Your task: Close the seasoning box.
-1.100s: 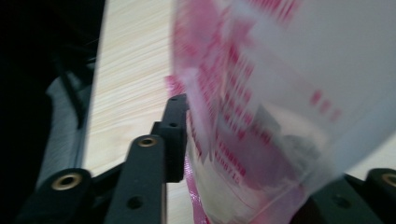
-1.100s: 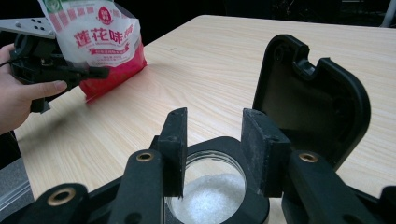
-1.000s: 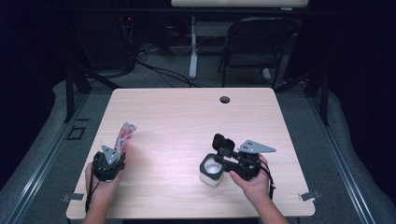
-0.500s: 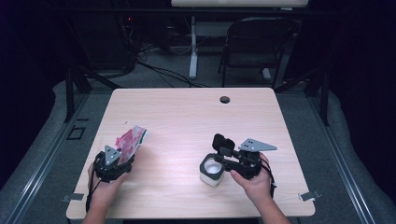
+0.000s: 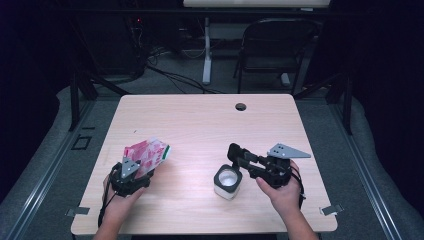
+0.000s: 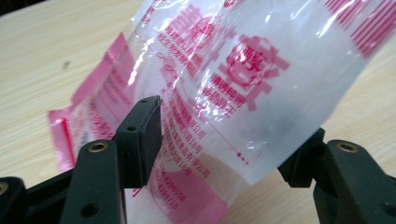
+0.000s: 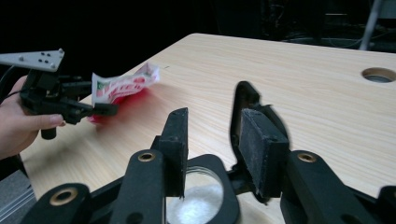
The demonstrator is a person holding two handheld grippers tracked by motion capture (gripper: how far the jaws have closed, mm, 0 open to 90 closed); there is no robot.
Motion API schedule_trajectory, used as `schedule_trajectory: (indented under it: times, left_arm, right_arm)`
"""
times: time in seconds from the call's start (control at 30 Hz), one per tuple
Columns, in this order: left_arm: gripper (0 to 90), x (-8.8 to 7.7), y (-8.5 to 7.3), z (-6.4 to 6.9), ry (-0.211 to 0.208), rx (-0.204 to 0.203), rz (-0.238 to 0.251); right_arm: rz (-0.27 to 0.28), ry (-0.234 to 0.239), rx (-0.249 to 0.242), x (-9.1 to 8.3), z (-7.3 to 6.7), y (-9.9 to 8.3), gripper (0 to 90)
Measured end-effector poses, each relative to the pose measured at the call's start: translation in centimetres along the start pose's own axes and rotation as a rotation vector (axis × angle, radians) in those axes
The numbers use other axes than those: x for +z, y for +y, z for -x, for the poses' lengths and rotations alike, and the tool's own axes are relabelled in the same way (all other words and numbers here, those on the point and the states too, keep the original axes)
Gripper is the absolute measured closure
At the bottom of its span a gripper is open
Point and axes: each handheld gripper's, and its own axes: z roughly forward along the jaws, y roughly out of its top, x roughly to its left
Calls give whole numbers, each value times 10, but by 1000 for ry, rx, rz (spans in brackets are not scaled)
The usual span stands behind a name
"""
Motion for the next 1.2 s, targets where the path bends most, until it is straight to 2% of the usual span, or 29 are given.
schedule_trajectory:
  times: [0.2,0.43,0.63,0.67,0.77,0.87,0.93,1.03,1.13,1.2]
  left_arm:
    - [391,7,1,8,-48,35,-13]
    - [369,14,2,16,-85,53,-28]
    - [352,17,3,23,-125,76,-33]
    - [353,18,4,24,-133,74,-33]
    - [352,19,5,28,-137,83,-30]
    - [352,19,6,30,-140,89,-28]
    - [350,19,6,31,-143,93,-27]
    - [342,19,8,32,-143,101,-27]
    - [339,18,12,33,-143,130,-43]
    - [332,16,16,32,-150,145,-48]
  right_arm:
    - [17,-42,36,-9,14,1,617]
    - [51,-91,62,-11,24,-1,586]
    - [19,-103,71,-3,32,-7,544]
    - [-2,-105,68,0,34,-10,532]
    - [-20,-103,65,4,35,-11,528]
    - [-26,-85,83,9,37,-13,532]
    - [-36,-69,76,13,37,-14,553]
    - [-62,-73,35,18,33,-15,655]
    - [-75,-69,13,21,29,-15,770]
    - [-83,-64,-7,21,28,-15,814]
